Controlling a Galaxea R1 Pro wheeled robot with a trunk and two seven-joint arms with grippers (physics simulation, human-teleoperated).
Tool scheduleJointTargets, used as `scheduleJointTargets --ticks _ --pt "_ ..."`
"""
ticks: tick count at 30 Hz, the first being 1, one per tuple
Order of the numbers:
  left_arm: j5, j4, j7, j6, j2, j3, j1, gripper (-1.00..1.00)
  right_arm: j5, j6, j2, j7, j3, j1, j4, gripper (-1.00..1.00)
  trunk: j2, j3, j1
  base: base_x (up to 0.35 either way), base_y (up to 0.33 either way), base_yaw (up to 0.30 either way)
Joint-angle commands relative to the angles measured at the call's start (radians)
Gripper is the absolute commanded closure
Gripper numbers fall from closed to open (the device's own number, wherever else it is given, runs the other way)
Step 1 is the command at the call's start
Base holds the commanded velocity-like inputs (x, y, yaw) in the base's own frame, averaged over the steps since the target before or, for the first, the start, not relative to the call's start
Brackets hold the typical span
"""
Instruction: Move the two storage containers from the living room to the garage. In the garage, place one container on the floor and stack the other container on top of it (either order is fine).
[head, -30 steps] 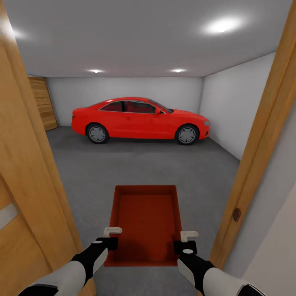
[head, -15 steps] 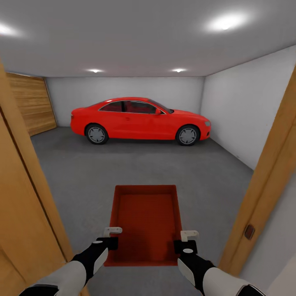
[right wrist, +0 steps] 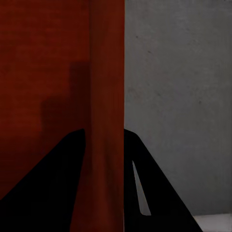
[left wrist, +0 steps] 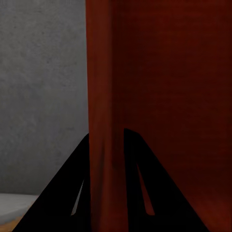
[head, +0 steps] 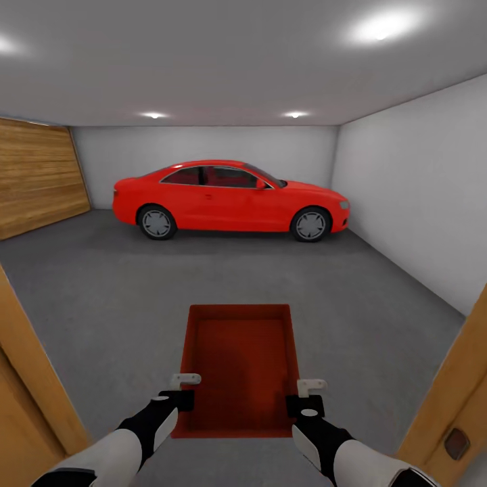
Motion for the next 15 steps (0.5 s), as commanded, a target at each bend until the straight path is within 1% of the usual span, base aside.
scheduleJointTargets --ticks 1,15 --pt "-0.006 -0.001 0.010 0.007 0.018 0.033 -0.001 1.00 0.009 -0.008 -0.002 -0.006 -0.017 -0.001 -0.001 1.00 -0.002 -0.002 0.001 0.322 0.000 0.000" --pt "-0.005 -0.001 0.010 0.007 0.021 0.033 -0.001 1.00 0.009 -0.008 -0.002 -0.006 -0.017 -0.001 -0.001 1.00 -0.002 -0.002 0.001 0.321 0.000 0.000"
